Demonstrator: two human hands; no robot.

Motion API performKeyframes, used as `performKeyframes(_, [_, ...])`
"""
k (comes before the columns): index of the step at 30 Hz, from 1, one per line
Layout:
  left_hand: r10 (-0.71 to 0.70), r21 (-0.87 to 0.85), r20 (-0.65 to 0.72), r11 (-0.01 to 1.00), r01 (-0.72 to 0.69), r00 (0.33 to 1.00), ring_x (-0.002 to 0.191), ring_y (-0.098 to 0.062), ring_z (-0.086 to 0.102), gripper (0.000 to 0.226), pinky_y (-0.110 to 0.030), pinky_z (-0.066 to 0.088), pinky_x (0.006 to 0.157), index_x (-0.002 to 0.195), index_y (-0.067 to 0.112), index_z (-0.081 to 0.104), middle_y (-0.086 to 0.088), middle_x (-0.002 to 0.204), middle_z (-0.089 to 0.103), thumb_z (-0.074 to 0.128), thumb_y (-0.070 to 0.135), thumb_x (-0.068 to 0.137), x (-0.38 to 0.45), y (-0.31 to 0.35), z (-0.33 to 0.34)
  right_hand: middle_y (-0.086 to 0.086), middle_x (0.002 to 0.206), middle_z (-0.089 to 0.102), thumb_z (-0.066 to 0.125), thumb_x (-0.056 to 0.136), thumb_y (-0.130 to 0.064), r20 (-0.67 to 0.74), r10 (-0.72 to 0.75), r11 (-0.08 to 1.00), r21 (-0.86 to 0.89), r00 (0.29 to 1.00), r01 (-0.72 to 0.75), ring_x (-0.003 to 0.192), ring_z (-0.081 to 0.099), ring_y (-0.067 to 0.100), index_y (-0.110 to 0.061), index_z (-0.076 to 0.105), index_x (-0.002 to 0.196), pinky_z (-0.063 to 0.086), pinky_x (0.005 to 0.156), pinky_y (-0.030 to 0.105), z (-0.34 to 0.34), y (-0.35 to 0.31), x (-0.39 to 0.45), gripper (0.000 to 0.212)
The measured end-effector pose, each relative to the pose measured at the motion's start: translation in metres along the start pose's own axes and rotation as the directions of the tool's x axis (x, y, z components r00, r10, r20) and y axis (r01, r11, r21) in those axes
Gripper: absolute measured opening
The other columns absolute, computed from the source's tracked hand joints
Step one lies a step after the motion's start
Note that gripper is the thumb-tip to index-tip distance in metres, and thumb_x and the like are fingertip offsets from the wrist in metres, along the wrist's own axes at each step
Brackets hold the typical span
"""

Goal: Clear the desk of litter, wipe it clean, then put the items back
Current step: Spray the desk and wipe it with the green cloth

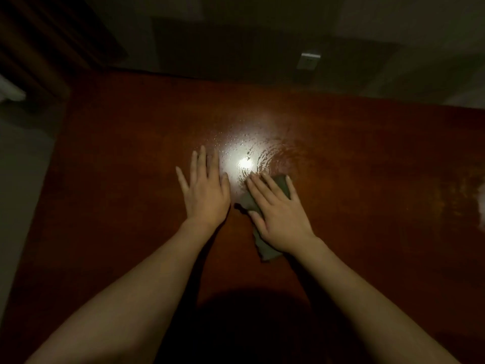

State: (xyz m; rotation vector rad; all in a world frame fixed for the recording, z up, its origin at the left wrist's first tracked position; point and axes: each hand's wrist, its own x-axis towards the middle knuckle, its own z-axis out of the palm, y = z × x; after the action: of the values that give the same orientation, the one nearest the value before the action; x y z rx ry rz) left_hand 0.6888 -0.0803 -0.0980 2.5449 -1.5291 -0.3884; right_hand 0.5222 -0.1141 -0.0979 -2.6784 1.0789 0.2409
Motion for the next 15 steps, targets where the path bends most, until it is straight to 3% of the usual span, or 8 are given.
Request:
performKeyframes(4, [-0.013,0.020,-0.013,1.000,0.013,1.000,0.147,-0.020,0.001,0.057,-0.053,-0.004,0.116,0.151,0.019,0.020,-0.005,0.160,0.008,0.024,0.038,0.097,0.002,0.001,0.006,-0.003,0.159,0.007,0.012,0.094,-0.050,-0.017,0.308,0.951,0.045,0.951,-0.307,0.145,-0.001,0.012,-0.018,0.006,0.151,-0.003,0.117,0.049,-0.013,0.056,0.011,0.065])
performKeyframes(8, [-0.027,0.036,-0.001,0.999,0.027,1.000,0.147,-0.020,0.003,0.060,-0.054,-0.004,0.115,0.150,0.019,0.022,-0.006,0.159,0.011,0.021,0.040,0.094,0.003,0.001,0.006,0.001,0.161,0.002,0.021,0.100,-0.044,-0.077,0.584,0.811,0.107,0.808,-0.575,0.148,-0.001,0.017,-0.016,0.006,0.153,-0.002,0.117,0.052,-0.035,0.084,0.071,0.062])
performKeyframes(10, [-0.029,0.044,0.015,0.999,0.028,0.999,0.147,-0.020,0.002,0.062,-0.053,-0.005,0.115,0.150,0.020,0.021,-0.005,0.159,0.010,0.017,0.042,0.092,0.004,0.001,0.005,0.003,0.161,0.002,0.022,0.100,-0.043,-0.078,0.588,0.807,0.127,0.805,-0.577,0.148,0.000,0.019,-0.014,0.006,0.153,-0.002,0.117,0.054,-0.042,0.080,0.107,0.062])
performKeyframes(15, [-0.034,0.078,0.030,0.996,0.031,0.999,0.146,-0.020,0.005,0.061,-0.052,-0.003,0.115,0.149,0.019,0.024,-0.006,0.158,0.016,0.021,0.041,0.092,0.004,0.001,0.005,0.003,0.160,0.008,0.020,0.099,-0.045,-0.096,0.313,0.949,0.066,0.945,-0.308,0.148,0.004,0.019,-0.014,0.011,0.153,-0.003,0.115,0.053,-0.038,0.033,0.142,0.063])
